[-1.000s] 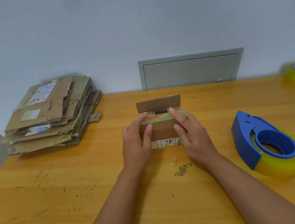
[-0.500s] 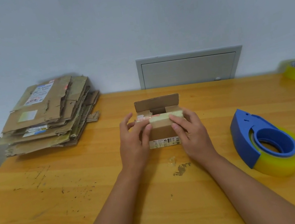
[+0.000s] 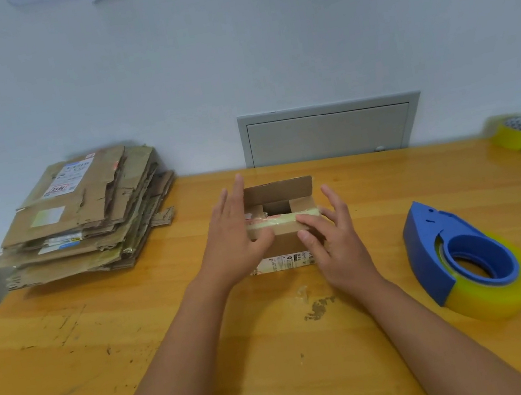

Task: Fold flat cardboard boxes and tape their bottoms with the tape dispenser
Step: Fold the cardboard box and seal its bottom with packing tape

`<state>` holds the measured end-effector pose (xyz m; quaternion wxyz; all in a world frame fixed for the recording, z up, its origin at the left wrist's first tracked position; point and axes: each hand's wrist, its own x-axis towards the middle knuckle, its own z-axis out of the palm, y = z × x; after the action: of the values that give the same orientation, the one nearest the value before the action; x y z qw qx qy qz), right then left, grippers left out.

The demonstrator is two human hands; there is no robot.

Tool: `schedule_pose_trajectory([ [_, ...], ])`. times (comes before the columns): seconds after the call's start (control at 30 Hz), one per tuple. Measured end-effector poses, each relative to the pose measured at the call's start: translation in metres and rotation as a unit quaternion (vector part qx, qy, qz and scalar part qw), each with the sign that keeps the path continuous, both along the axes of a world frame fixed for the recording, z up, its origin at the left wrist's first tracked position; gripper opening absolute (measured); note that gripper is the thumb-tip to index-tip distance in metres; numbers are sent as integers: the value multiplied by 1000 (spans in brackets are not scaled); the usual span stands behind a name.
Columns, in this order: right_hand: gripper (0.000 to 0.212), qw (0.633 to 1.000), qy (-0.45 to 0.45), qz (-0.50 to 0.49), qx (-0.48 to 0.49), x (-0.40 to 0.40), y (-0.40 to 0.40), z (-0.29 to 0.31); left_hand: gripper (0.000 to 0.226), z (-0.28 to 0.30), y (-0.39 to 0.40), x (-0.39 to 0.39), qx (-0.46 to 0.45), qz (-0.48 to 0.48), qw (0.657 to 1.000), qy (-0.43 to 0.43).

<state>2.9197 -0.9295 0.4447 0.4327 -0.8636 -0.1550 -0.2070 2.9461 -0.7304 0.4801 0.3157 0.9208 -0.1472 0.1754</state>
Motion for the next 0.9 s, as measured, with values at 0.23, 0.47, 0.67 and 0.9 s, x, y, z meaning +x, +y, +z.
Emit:
schedule_pose_trajectory([
  [0.23, 59, 999, 4, -14, -39, 2, 1, 7, 43, -17, -3, -14, -43, 1, 999, -34],
  [0.47, 55, 991, 58, -3, -117, -1, 2, 9, 47, -25, -8, -18, -72, -3, 997, -4],
  [0.67, 53, 980, 53, -13, -192, -5, 1, 11, 49, -26, -17, -22, -46, 10, 999, -6],
  [0.9, 49, 959, 16, -72, -275, -2, 1, 11, 40, -22, -20, -22, 55, 27, 995, -84],
])
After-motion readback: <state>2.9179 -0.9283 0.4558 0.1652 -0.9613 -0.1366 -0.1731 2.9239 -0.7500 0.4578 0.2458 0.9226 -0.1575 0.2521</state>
